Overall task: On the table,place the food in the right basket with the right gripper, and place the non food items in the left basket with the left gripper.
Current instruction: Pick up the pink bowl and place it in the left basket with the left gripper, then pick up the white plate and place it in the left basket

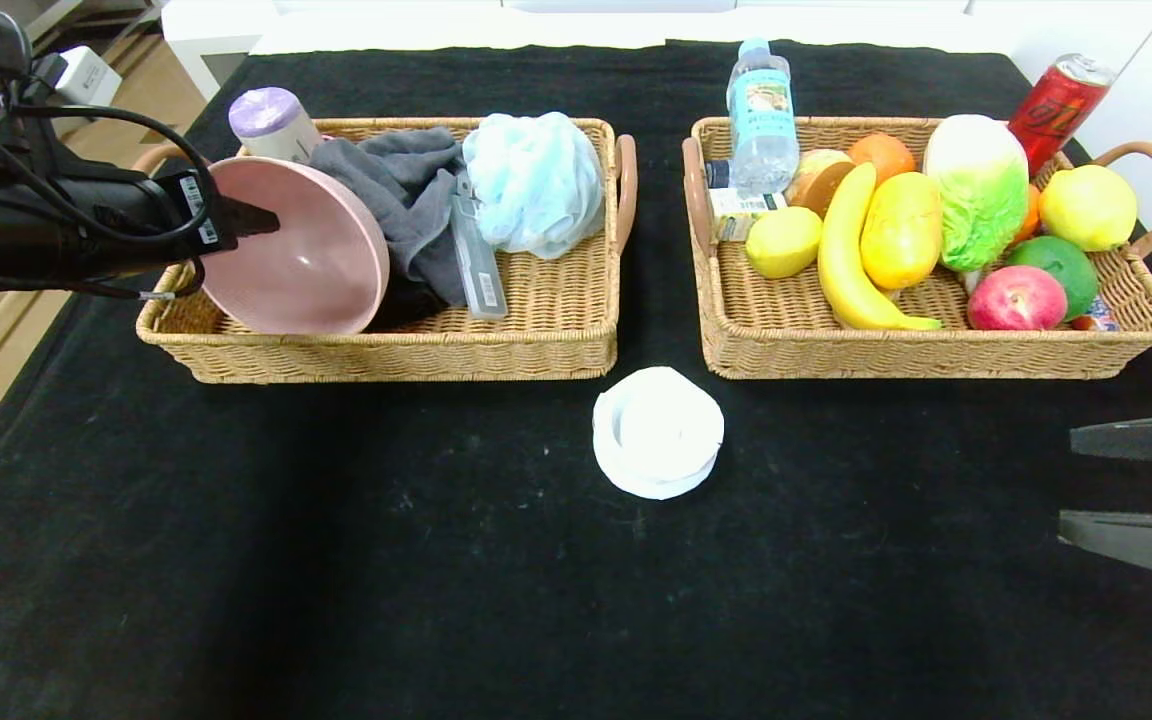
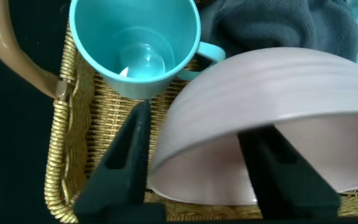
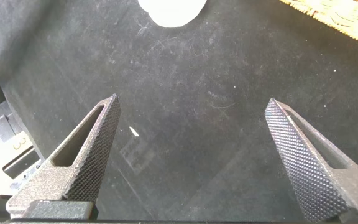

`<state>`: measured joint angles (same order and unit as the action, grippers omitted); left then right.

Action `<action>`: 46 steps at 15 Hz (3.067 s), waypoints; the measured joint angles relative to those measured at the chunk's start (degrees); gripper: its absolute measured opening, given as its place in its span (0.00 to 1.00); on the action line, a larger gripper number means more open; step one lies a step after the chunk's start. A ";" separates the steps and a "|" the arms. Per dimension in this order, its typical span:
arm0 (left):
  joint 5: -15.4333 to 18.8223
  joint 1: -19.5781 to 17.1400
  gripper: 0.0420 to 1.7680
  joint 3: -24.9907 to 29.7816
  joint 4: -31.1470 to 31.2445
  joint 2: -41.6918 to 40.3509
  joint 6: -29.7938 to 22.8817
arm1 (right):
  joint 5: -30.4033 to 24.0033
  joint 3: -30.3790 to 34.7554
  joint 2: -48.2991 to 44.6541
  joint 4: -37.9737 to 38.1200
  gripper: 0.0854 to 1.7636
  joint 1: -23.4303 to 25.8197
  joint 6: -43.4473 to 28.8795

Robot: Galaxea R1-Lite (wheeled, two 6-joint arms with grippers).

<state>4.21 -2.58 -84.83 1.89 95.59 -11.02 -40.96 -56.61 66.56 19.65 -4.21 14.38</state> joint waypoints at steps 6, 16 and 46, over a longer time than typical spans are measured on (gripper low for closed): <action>-0.16 -0.24 0.78 2.73 0.45 -1.73 2.93 | 0.00 0.00 -0.06 0.02 0.97 0.10 0.02; -0.73 1.21 0.92 14.28 3.91 -11.82 6.69 | 0.00 0.00 -0.50 0.02 0.97 0.10 -0.02; -18.87 42.98 0.97 -2.62 32.62 0.46 -12.90 | 0.01 -0.02 -0.20 -1.11 0.97 0.49 -0.06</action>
<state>-14.67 40.40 -87.46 34.51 96.05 -23.92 -40.95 -56.64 66.37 18.54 -3.72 14.32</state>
